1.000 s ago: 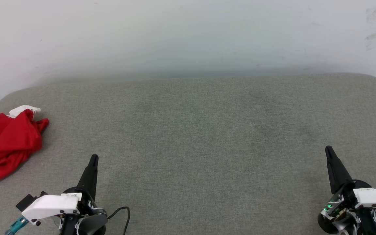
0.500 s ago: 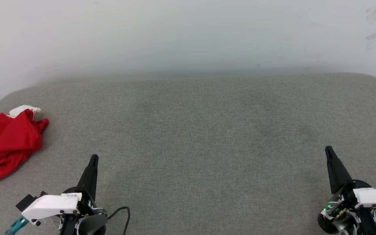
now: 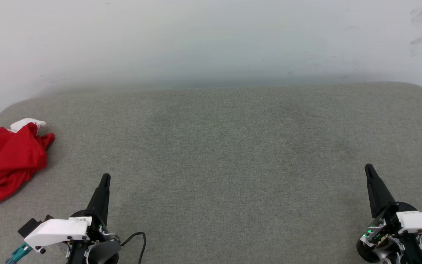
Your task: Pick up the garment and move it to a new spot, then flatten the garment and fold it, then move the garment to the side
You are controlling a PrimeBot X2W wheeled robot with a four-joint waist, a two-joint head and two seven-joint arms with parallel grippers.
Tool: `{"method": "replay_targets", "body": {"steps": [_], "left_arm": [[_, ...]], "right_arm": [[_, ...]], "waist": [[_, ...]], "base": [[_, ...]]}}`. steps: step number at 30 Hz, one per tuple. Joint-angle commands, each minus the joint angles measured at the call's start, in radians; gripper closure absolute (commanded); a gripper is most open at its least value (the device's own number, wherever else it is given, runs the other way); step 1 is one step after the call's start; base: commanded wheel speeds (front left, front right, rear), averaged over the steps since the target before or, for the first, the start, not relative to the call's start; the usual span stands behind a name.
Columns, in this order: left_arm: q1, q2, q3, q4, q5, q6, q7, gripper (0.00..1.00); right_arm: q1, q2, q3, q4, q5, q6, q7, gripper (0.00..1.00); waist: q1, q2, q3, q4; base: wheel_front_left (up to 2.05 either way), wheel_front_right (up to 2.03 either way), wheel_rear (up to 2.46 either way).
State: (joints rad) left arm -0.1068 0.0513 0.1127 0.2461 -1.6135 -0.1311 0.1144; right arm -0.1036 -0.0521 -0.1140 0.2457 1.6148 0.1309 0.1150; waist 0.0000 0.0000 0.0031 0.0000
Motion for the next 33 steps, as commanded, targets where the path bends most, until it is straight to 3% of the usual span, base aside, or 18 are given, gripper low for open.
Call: {"method": "replay_targets", "body": {"steps": [1, 4, 5, 19, 24, 33], "left_arm": [[-0.007, -0.001, 0.003, 0.000, 0.002, -0.002, 0.001, 1.00], [-0.007, -0.001, 0.003, 0.000, 0.002, -0.002, 0.001, 1.00], [0.000, 0.000, 0.000, 0.000, 0.000, 0.000, -0.001, 0.00], [0.045, -0.003, 0.003, -0.019, 0.068, 0.000, -0.056, 0.00], [0.045, -0.003, 0.017, -0.051, 0.167, 0.010, -0.079, 0.00], [0.057, -0.002, -0.002, -0.140, 0.385, 0.074, -0.118, 0.00]], "right_arm": [[-0.012, 0.003, 0.001, 0.001, -0.004, 0.000, 0.000, 1.00], [-0.012, 0.003, 0.001, 0.001, -0.004, 0.000, 0.000, 1.00], [0.000, 0.000, 0.000, 0.000, 0.000, 0.000, 0.000, 0.00], [0.042, 0.001, 0.004, 0.010, -0.069, 0.000, -0.055, 0.00], [0.046, 0.001, 0.000, -0.023, -0.156, 0.000, -0.078, 0.00], [0.060, 0.001, 0.007, -0.103, -0.359, 0.000, -0.117, 0.00]], "waist": [[0.0000, 0.0000, 0.000, 0.000], [0.0000, 0.0000, 0.000, 0.000], [0.0000, 0.0000, 0.000, 0.000], [0.0000, 0.0000, 0.001, -0.001], [0.0000, 0.0000, 0.003, -0.001], [0.0000, 0.0000, 0.005, -0.002]], "base": [[0.00, 0.00, 0.00], [0.00, 0.00, 0.00], [0.00, 0.00, 0.00], [0.00, 0.00, 0.00], [0.00, 0.00, 0.00], [0.00, 0.00, 0.00]]}}
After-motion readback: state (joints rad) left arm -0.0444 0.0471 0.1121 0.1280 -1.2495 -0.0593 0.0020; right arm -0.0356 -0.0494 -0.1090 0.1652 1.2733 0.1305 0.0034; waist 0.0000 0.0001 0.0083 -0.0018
